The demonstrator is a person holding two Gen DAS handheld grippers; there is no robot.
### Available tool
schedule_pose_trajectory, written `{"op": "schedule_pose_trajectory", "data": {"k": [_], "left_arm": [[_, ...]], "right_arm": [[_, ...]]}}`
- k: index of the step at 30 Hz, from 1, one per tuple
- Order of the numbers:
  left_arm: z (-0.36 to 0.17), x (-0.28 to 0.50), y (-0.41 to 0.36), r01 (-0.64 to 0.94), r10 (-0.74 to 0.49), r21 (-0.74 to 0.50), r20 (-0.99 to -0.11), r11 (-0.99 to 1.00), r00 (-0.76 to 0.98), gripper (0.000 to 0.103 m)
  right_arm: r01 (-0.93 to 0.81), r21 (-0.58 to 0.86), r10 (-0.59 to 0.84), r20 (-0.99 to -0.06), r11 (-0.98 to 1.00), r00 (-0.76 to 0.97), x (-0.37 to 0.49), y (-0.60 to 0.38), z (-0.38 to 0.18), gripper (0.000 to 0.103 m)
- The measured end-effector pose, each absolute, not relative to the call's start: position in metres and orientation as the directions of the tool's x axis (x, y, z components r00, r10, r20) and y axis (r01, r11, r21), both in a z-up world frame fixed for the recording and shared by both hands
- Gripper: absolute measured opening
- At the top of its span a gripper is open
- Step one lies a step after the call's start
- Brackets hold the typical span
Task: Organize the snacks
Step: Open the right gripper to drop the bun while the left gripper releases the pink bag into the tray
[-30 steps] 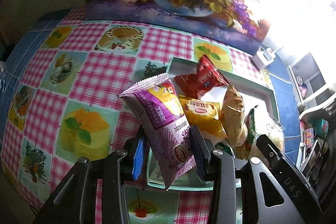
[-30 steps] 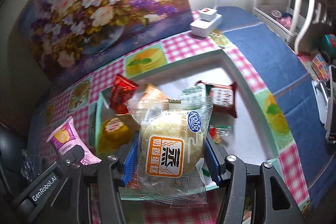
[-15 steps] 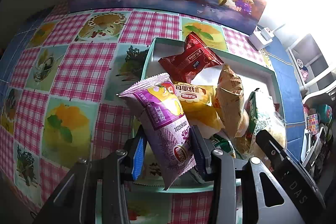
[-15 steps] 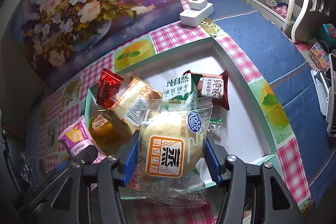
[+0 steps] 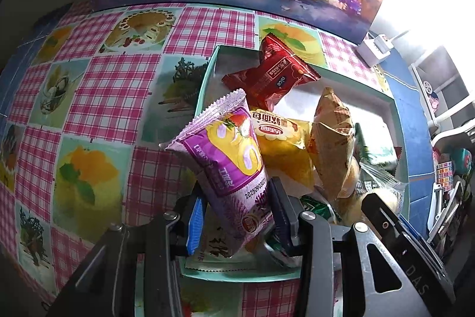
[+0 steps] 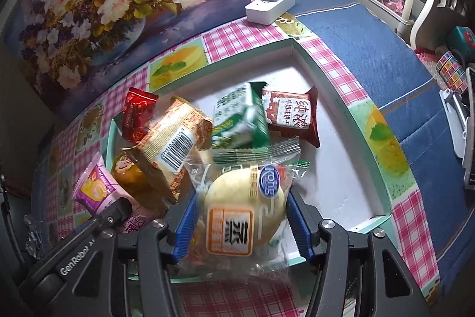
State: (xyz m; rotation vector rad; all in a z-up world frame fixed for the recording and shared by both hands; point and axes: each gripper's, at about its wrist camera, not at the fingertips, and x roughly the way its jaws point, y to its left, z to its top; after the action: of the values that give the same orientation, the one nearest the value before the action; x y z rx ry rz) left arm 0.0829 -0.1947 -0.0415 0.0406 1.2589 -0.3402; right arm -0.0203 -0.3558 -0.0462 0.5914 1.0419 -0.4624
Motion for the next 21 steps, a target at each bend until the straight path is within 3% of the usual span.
{"op": "schedule_pose_trajectory", "data": {"k": [6, 10, 14, 18, 20, 21], "left_arm": [[-0.039, 0.084, -0.192, 0.264, -0.23, -0.161, -0.938, 0.951, 0.259, 0.044], [-0.036, 0.085, -0.19, 0.263, -0.23, -0.16, -0.938, 0.951, 0.259, 0.056], [-0.032, 0.084, -0.187, 0.264, -0.227, -0.155, -0.937, 0.952, 0.267, 0.066], [-0.028, 0.084, -0.183, 0.246, -0.201, -0.131, -0.938, 0.96, 0.283, 0.07], [-0.027, 0.085, -0.18, 0.237, -0.175, -0.105, -0.939, 0.966, 0.297, 0.087], [-0.026, 0.086, -0.178, 0.228, -0.154, -0.084, -0.938, 0.97, 0.311, 0.088]], "right_arm": [[0.617, 0.231, -0.078, -0.899, 0.752, 0.432, -0.02, -0.357, -0.047, 0.06], [0.616, 0.226, -0.079, -0.901, 0.754, 0.427, -0.019, -0.357, -0.048, 0.063], [0.61, 0.219, -0.079, -0.903, 0.762, 0.423, -0.018, -0.355, -0.049, 0.072], [0.605, 0.205, -0.09, -0.903, 0.769, 0.42, -0.016, -0.353, -0.049, 0.085], [0.605, 0.196, -0.097, -0.904, 0.772, 0.416, -0.015, -0.352, -0.049, 0.085], [0.605, 0.192, -0.099, -0.905, 0.773, 0.414, -0.015, -0.352, -0.049, 0.085]]}}
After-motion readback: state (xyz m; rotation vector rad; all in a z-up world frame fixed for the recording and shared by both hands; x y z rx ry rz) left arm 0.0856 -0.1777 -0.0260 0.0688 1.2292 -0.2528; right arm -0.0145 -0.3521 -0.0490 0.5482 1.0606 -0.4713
